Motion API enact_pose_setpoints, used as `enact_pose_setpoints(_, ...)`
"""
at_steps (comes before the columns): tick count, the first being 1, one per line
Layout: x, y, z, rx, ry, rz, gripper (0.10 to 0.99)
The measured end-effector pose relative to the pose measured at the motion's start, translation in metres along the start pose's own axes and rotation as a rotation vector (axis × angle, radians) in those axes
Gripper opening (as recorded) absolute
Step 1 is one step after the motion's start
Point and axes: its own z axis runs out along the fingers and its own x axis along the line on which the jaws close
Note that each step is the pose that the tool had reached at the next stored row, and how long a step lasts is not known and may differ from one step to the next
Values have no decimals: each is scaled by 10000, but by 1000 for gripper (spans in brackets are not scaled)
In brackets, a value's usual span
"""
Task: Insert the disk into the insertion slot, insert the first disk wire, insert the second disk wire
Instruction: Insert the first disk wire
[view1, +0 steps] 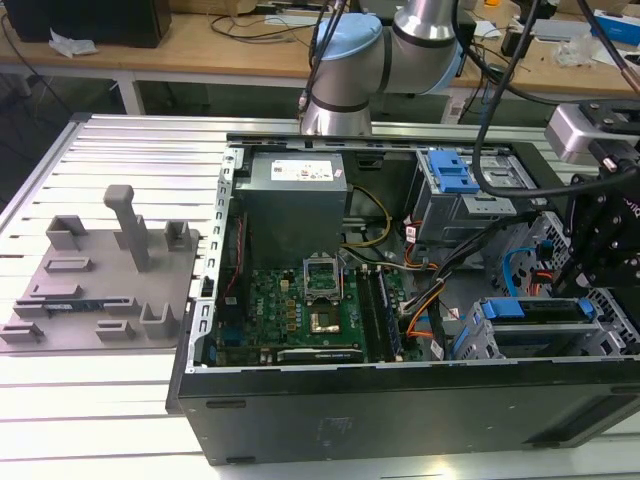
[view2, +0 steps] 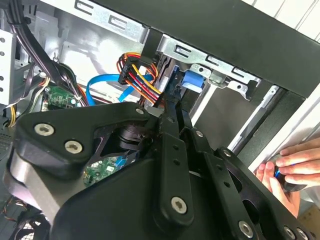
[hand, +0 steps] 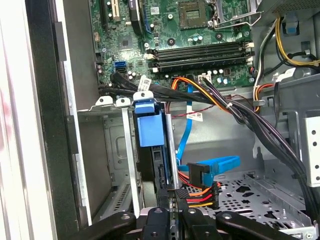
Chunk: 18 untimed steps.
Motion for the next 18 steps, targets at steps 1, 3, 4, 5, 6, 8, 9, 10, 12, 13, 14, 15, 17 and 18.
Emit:
enact_pose_setpoints(1,1,0,0,0,2,25,165)
enact_pose_setpoints(3,1,0,0,1,21,73,165)
enact_pose_setpoints(4,2,0,1,1,29,75,165)
enact_pose_setpoints(5,2,0,1,3,41,75,165)
enact_pose_setpoints(6,4,0,0,5,60,76,165)
enact_pose_setpoints(8,4,0,1,7,70,76,165)
enact_pose_setpoints(9,5,-1,2,7,74,76,165)
enact_pose_setpoints(10,5,-1,5,7,78,76,165)
enact_pose_setpoints(12,6,-1,9,9,89,76,165)
enact_pose_setpoints(13,6,-1,13,9,93,76,165)
enact_pose_setpoints(14,6,-1,15,10,96,76,165)
enact_pose_setpoints(15,6,0,19,10,100,76,165)
enact_pose_setpoints(17,6,0,25,10,104,76,165)
enact_pose_setpoints(18,6,0,28,11,105,76,165)
